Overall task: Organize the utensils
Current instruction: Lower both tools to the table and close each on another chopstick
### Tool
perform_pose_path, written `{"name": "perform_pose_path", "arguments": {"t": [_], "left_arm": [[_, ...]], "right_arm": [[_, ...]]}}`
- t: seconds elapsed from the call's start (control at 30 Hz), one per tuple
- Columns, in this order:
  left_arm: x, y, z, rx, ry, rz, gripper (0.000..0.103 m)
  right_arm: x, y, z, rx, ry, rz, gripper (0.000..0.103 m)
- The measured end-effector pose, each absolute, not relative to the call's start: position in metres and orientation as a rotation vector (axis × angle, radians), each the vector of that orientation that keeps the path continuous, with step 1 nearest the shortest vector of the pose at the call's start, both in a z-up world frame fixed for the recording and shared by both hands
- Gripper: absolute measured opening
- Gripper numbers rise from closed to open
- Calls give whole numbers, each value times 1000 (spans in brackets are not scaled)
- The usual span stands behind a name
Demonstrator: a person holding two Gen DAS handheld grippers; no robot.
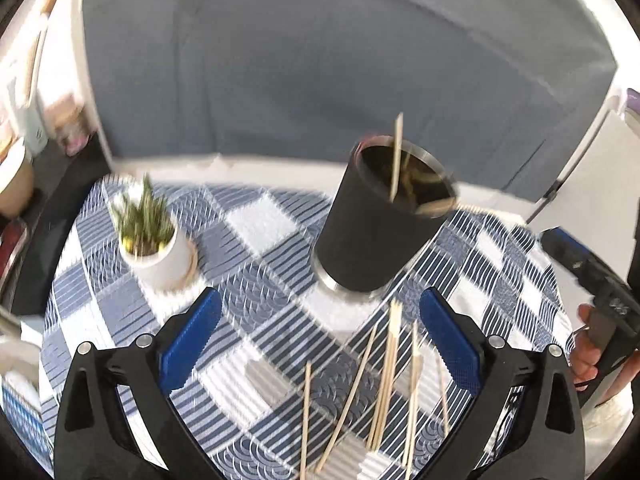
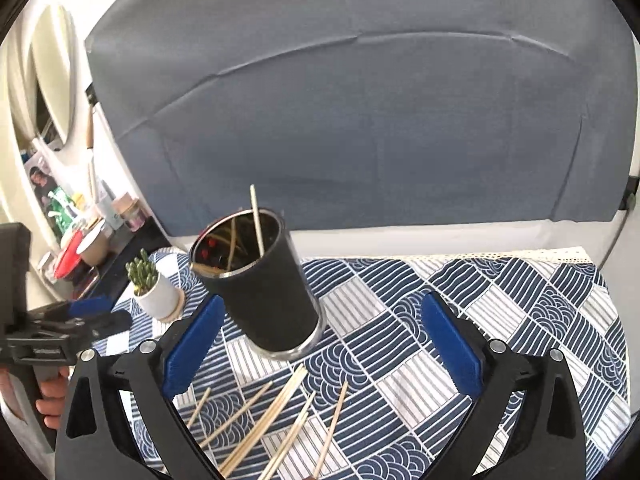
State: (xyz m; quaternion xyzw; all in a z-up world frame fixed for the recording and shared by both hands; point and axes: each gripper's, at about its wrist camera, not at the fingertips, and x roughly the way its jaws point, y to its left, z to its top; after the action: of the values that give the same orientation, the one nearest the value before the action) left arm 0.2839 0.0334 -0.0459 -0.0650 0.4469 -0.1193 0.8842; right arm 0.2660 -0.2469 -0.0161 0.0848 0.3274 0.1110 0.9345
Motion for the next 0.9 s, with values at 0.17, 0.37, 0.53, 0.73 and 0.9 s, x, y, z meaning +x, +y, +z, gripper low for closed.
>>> {"name": "perform_pose_path", "arguments": {"t": [0.17, 0.37, 0.53, 0.73, 0.9], "left_arm": [[271, 36, -86, -137, 1043, -224, 97], [259, 27, -123, -39, 1130, -225, 97], [253, 28, -150, -19, 1193, -208, 97], [253, 31, -169, -6, 1258, -162, 97], [258, 30, -181, -1, 1286, -137, 97]], "right_arm": [[254, -241, -41, 171, 740, 256, 95], [251, -232, -77, 110, 868, 173, 95], [252, -226, -117, 82, 1016, 158, 95], [253, -226, -157, 60, 1146, 115, 94], [257, -227, -173, 49, 1195, 73, 94]]}}
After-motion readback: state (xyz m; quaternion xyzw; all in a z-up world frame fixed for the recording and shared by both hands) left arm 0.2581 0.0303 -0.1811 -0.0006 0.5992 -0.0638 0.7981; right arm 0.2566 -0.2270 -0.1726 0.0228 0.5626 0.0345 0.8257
